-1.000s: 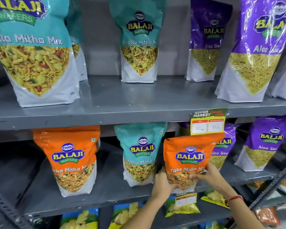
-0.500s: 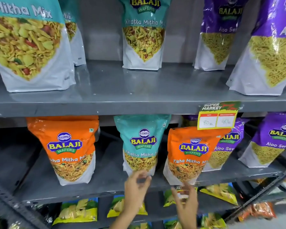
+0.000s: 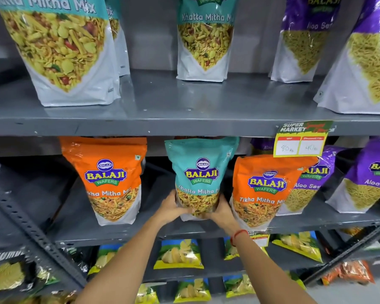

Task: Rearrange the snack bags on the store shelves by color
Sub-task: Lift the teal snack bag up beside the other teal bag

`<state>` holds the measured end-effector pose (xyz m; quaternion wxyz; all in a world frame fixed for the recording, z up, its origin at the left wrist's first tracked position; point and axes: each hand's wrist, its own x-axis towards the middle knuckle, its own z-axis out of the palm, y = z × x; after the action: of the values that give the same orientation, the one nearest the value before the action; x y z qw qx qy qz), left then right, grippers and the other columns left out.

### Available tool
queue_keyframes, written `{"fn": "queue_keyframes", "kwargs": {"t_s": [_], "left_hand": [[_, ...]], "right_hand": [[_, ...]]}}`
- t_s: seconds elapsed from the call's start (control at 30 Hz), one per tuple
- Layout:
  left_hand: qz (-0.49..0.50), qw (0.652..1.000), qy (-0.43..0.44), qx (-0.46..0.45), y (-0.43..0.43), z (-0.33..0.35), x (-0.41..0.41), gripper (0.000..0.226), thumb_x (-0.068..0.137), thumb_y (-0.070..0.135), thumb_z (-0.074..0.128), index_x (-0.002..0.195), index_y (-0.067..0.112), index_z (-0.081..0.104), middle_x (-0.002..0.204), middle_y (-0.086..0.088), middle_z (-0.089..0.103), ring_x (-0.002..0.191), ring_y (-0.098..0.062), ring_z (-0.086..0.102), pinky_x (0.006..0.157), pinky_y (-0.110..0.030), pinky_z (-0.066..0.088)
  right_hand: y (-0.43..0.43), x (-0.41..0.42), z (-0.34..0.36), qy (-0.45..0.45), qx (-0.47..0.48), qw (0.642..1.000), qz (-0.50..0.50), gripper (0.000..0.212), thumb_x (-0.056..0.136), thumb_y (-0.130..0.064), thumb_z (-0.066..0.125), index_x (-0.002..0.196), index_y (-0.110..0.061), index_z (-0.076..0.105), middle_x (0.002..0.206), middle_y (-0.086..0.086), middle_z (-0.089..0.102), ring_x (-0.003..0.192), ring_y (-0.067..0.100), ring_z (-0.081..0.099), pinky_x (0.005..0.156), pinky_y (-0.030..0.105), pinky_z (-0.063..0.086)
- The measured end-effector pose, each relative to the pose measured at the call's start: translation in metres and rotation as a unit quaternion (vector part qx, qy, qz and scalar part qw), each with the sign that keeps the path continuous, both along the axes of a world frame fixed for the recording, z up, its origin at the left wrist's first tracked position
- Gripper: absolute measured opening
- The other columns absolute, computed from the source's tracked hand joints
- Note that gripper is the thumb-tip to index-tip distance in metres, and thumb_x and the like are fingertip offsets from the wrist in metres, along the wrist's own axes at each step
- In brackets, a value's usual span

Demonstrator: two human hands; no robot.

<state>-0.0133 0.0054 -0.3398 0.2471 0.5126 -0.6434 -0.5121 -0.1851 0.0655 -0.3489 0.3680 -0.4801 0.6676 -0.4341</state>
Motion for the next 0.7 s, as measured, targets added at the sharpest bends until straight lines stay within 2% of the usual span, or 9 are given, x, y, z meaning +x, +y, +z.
{"fn": "queue_keyframes", "kwargs": {"t_s": [0.13,0.23,0.3,0.37,0.4,0.47,0.53,0.6,0.7], "left_hand": [[0.018,0.999,-0.016,-0.042,0.014,-0.003,0.02,0.092,0.058,0.03,0.087,0.134,0.013,0.037,0.137,-0.007,0.052,0.126,-0.024,0.048,0.1,-0.036,0.041],[0.009,0.998,-0.013,-0.069,0.029,-0.005,0.044,0.093,0.057,0.033,0.087,0.134,0.013,0.039,0.137,-0.007,0.052,0.126,-0.024,0.048,0.099,-0.035,0.042],[0.012,0.997,-0.011,-0.079,0.042,-0.004,0.06,0.094,0.056,0.037,0.087,0.133,0.014,0.039,0.137,-0.006,0.052,0.125,-0.02,0.048,0.098,-0.034,0.041],[0.015,0.996,0.001,-0.088,0.057,0.0,0.075,0.1,0.051,0.047,0.085,0.134,0.016,0.038,0.137,-0.001,0.051,0.124,-0.016,0.046,0.097,-0.032,0.04],[0.015,0.995,0.009,-0.099,0.064,0.005,0.081,0.101,0.05,0.049,0.084,0.135,0.017,0.039,0.136,0.003,0.05,0.125,-0.016,0.046,0.097,-0.031,0.04],[0.021,0.99,0.016,-0.136,0.077,0.019,0.093,0.095,0.055,0.038,0.085,0.135,0.016,0.039,0.13,0.008,0.05,0.124,-0.015,0.046,0.094,-0.028,0.038],[0.025,0.987,0.026,-0.159,0.089,0.04,0.106,0.092,0.054,0.04,0.086,0.131,0.017,0.043,0.125,0.008,0.055,0.117,-0.012,0.051,0.09,-0.027,0.041],[0.028,0.984,0.034,-0.175,0.099,0.069,0.118,0.086,0.046,0.054,0.084,0.121,0.024,0.052,0.115,0.011,0.063,0.107,-0.004,0.058,0.089,-0.028,0.046],[0.038,0.974,0.044,-0.221,0.11,0.117,0.13,0.065,0.039,0.051,0.088,0.097,0.043,0.059,0.092,0.026,0.07,0.09,0.011,0.062,0.081,-0.024,0.05]], "right_hand": [[0.01,0.005,0.004,0.044,-0.002,0.999,0.015,0.098,0.049,-0.014,0.092,0.132,-0.007,0.04,0.13,0.013,0.059,0.124,0.027,0.052,0.1,0.038,0.045],[0.025,0.019,0.005,0.064,-0.012,0.997,0.038,0.091,0.052,-0.017,0.091,0.129,-0.008,0.044,0.125,0.009,0.062,0.117,0.018,0.054,0.093,0.023,0.043],[0.038,0.031,0.008,0.066,-0.027,0.996,0.049,0.085,0.051,-0.018,0.091,0.124,-0.009,0.048,0.118,0.002,0.063,0.11,0.01,0.053,0.083,0.008,0.041],[0.05,0.042,0.011,0.063,-0.054,0.995,0.056,0.08,0.052,-0.018,0.091,0.121,-0.009,0.051,0.111,-0.004,0.061,0.107,0.008,0.054,0.076,-0.003,0.04],[0.056,0.047,0.013,0.06,-0.068,0.994,0.059,0.079,0.052,-0.019,0.091,0.12,-0.009,0.052,0.111,-0.005,0.062,0.107,0.009,0.056,0.077,-0.003,0.041],[0.066,0.056,0.021,0.062,-0.098,0.991,0.066,0.079,0.051,-0.023,0.091,0.12,-0.011,0.054,0.113,-0.005,0.064,0.107,0.009,0.058,0.08,-0.002,0.041],[0.075,0.065,0.036,0.064,-0.134,0.987,0.069,0.082,0.05,-0.03,0.091,0.121,-0.014,0.054,0.115,-0.006,0.064,0.108,0.008,0.058,0.087,0.007,0.045],[0.083,0.071,0.058,0.07,-0.178,0.979,0.073,0.082,0.049,-0.038,0.09,0.121,-0.02,0.055,0.116,-0.007,0.064,0.108,0.005,0.059,0.091,0.018,0.048],[0.094,0.077,0.102,0.071,-0.261,0.96,0.071,0.078,0.051,-0.038,0.09,0.12,-0.024,0.056,0.112,-0.01,0.063,0.107,0.002,0.059,0.088,0.017,0.048]]}}
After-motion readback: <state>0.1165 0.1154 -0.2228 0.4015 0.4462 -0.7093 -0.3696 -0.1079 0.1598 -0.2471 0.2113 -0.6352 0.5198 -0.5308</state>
